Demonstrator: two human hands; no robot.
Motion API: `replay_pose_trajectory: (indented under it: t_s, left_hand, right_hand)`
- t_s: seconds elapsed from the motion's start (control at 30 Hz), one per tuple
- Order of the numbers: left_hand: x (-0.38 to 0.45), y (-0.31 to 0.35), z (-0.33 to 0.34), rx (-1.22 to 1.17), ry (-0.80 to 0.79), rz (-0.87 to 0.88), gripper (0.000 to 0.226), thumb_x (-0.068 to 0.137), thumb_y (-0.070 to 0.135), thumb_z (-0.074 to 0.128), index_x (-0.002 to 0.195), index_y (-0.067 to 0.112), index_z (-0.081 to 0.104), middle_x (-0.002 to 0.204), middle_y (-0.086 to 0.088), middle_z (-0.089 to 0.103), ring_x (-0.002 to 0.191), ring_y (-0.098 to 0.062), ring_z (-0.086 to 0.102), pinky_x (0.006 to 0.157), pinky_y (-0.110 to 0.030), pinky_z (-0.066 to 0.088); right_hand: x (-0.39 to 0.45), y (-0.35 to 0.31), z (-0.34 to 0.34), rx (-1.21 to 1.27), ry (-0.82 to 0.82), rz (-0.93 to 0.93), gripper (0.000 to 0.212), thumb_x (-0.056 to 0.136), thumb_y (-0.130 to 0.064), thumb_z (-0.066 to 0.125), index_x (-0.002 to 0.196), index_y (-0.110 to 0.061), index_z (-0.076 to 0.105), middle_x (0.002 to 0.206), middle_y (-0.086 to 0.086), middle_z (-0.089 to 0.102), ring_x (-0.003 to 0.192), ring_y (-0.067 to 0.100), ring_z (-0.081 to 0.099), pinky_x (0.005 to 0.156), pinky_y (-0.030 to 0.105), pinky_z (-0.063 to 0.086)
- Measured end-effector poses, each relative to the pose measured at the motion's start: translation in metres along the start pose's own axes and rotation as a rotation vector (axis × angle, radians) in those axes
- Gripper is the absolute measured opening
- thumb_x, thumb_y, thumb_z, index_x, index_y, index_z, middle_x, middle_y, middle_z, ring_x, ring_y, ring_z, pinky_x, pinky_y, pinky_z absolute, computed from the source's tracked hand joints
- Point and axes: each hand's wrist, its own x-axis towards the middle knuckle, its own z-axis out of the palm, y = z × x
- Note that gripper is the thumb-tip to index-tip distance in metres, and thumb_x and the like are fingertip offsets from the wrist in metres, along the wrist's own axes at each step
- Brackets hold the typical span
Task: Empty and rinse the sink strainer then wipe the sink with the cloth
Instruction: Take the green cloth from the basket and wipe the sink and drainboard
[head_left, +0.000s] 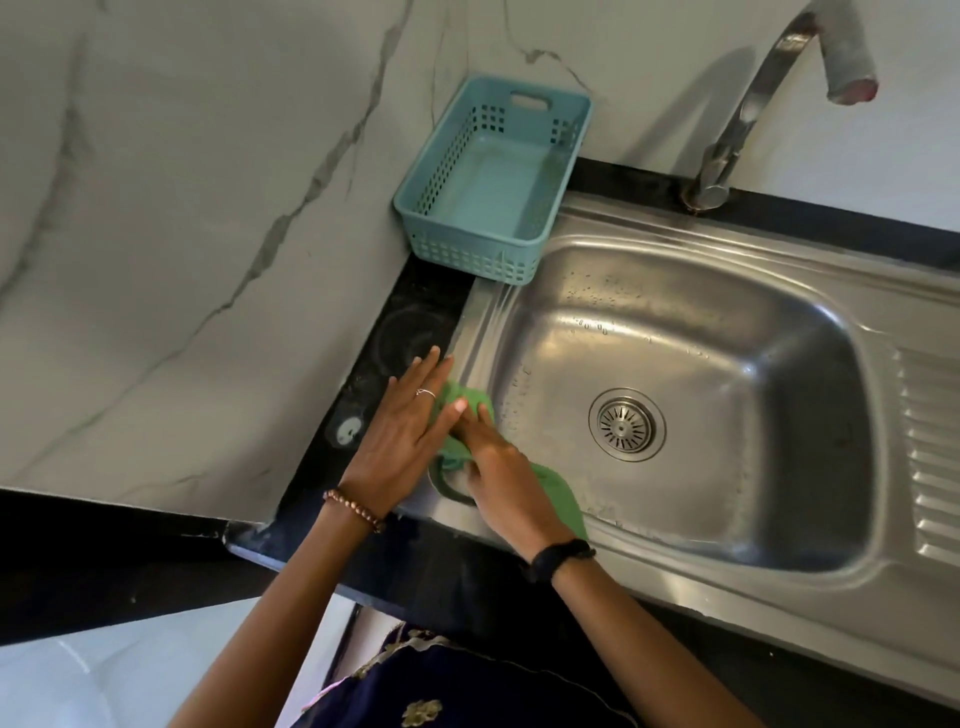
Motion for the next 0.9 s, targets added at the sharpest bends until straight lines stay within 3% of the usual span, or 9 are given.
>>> replay_pose_trajectory:
  t_s: [0.1, 0.2, 0.33, 0.47, 0.53, 0.63, 0.7, 0.83, 0.9]
  left_hand:
    - [0.01, 0.001, 0.002, 0.033, 0.015, -0.003, 0.055, 0.097, 0.033, 0.034, 0.146, 0.022, 0.011, 0.157, 0.004, 0.008, 0.142, -0.003, -0.002, 0.118, -0.03, -0.004]
    - [0.029, 0.009, 0.003, 0.184, 0.077, 0.07, 0.051, 0.098, 0.019, 0.036, 0.146, 0.017, 0.017, 0.157, 0.0, 0.013, 0.144, -0.01, 0.002, 0.116, -0.026, -0.003]
    - [0.071, 0.034, -0.005, 0.274, 0.229, 0.216, 0.051, 0.092, 0.0, 0.041, 0.141, 0.01, 0.034, 0.152, -0.008, 0.028, 0.143, -0.02, 0.016, 0.117, -0.035, 0.007]
    - [0.118, 0.047, -0.012, 0.433, 0.242, 0.257, 0.051, 0.091, 0.0, 0.042, 0.14, 0.011, 0.036, 0.152, -0.008, 0.029, 0.144, -0.025, 0.018, 0.118, -0.039, 0.006]
    - [0.134, 0.047, -0.014, 0.467, 0.251, 0.262, 0.048, 0.089, 0.001, 0.044, 0.136, 0.012, 0.042, 0.147, -0.009, 0.039, 0.14, -0.025, 0.028, 0.118, -0.041, 0.005]
    - [0.149, 0.048, -0.024, 0.486, 0.339, 0.303, 0.037, 0.084, 0.004, 0.054, 0.121, 0.008, 0.059, 0.112, -0.016, 0.065, 0.11, -0.029, 0.059, 0.116, -0.043, 0.012]
    - [0.16, 0.05, -0.033, 0.459, 0.367, 0.325, 0.023, 0.083, 0.005, 0.057, 0.103, 0.005, 0.068, 0.091, -0.017, 0.068, 0.088, -0.032, 0.065, 0.114, -0.043, 0.019]
    - [0.167, 0.053, -0.04, 0.401, 0.34, 0.328, 0.016, 0.082, 0.006, 0.058, 0.09, 0.002, 0.071, 0.084, -0.017, 0.067, 0.082, -0.032, 0.065, 0.109, -0.042, 0.029]
    - [0.165, 0.053, -0.038, 0.386, 0.353, 0.325, 0.015, 0.083, 0.006, 0.057, 0.089, 0.002, 0.071, 0.083, -0.016, 0.067, 0.081, -0.031, 0.064, 0.108, -0.041, 0.032]
  right_hand:
    - [-0.023, 0.009, 0.003, -0.111, -0.052, -0.049, 0.06, 0.089, 0.008, 0.042, 0.142, -0.02, 0.038, 0.155, -0.005, 0.026, 0.145, 0.012, 0.017, 0.111, 0.014, 0.007]
    - [-0.019, 0.01, 0.004, -0.137, -0.02, -0.064, 0.059, 0.087, 0.008, 0.043, 0.139, -0.019, 0.042, 0.153, -0.005, 0.03, 0.144, 0.011, 0.021, 0.112, 0.013, 0.005]
    - [0.015, 0.014, -0.011, -0.14, 0.027, -0.039, 0.049, 0.085, 0.005, 0.048, 0.128, -0.017, 0.056, 0.144, -0.002, 0.047, 0.135, 0.014, 0.041, 0.112, 0.025, 0.033]
    - [0.052, 0.034, -0.036, -0.194, 0.047, -0.073, 0.039, 0.089, 0.002, 0.048, 0.123, -0.012, 0.059, 0.139, 0.006, 0.053, 0.125, 0.021, 0.052, 0.107, 0.032, 0.042]
    - [0.076, 0.046, -0.052, -0.241, 0.057, -0.083, 0.043, 0.089, 0.004, 0.049, 0.127, -0.013, 0.056, 0.14, 0.007, 0.051, 0.122, 0.025, 0.055, 0.103, 0.036, 0.046]
    - [0.113, 0.061, -0.078, -0.351, 0.066, -0.094, 0.057, 0.087, 0.01, 0.046, 0.138, -0.017, 0.044, 0.15, 0.005, 0.038, 0.136, 0.025, 0.039, 0.105, 0.038, 0.043]
    - [0.133, 0.064, -0.09, -0.411, 0.075, -0.098, 0.06, 0.087, 0.01, 0.046, 0.14, -0.019, 0.042, 0.151, 0.004, 0.035, 0.137, 0.025, 0.036, 0.102, 0.038, 0.046]
    - [0.14, 0.065, -0.089, -0.438, 0.067, -0.057, 0.054, 0.089, 0.008, 0.044, 0.137, -0.016, 0.046, 0.148, 0.007, 0.039, 0.134, 0.026, 0.04, 0.1, 0.036, 0.046]
    - [0.122, 0.071, -0.08, -0.464, -0.035, -0.111, 0.056, 0.092, 0.006, 0.039, 0.143, -0.018, 0.036, 0.154, 0.006, 0.028, 0.142, 0.023, 0.025, 0.112, 0.032, 0.032]
